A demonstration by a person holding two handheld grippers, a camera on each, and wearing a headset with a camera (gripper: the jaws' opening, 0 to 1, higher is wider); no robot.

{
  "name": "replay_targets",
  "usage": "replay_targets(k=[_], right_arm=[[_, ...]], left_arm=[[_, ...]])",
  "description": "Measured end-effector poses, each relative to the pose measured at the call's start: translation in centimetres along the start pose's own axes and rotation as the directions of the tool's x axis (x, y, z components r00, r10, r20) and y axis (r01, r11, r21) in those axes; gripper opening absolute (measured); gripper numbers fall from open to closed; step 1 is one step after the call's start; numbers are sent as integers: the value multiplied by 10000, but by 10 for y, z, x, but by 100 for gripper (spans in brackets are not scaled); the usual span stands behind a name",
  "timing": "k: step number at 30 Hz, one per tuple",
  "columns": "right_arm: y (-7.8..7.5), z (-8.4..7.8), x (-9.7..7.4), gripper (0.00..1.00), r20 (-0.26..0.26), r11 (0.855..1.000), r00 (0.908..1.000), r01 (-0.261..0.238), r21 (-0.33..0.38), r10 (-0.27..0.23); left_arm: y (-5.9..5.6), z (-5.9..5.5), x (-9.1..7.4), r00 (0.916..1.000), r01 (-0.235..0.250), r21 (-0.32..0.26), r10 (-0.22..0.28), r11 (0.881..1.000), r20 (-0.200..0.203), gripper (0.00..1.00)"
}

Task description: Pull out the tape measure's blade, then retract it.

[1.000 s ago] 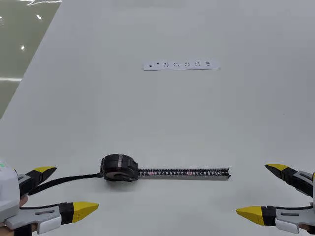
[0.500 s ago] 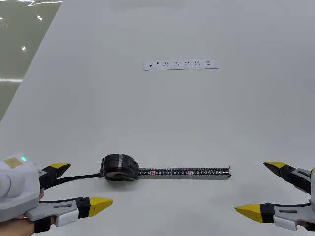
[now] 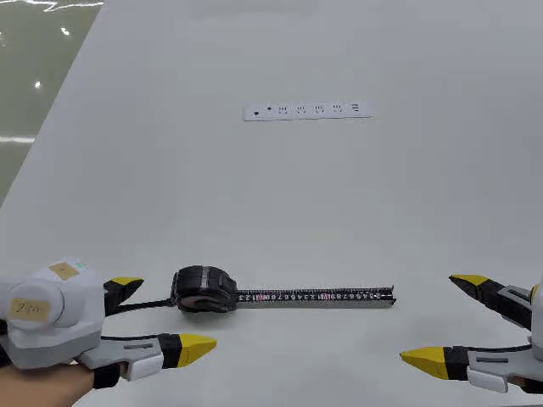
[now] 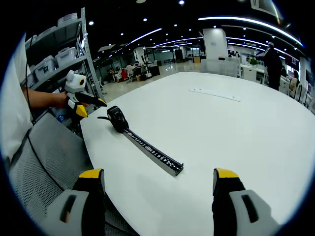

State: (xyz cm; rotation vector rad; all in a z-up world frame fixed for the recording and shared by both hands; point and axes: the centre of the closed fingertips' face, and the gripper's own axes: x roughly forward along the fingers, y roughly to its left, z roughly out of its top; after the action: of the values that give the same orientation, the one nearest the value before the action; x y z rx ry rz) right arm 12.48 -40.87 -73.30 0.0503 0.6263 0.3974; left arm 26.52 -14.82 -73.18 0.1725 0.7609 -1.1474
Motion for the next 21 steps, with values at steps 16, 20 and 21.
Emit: replay_targets(k=[16,20,21], right_arm=[[-1,-1,0,91,75,9998,9998,-193,89,192],[-1,-3,0,90,76,9996,9997,-217,165,216],[-1,-3,0,90,66,9996,9997,-224,174,223]], left_arm=[[1,-5,24,9995,-242,-494,232,9985,-206,88],[2,-5,28,9995,-293,-801,284,9964,-127,88],[1,-6,30,9995,-289,-894,278,9956,-131,88]])
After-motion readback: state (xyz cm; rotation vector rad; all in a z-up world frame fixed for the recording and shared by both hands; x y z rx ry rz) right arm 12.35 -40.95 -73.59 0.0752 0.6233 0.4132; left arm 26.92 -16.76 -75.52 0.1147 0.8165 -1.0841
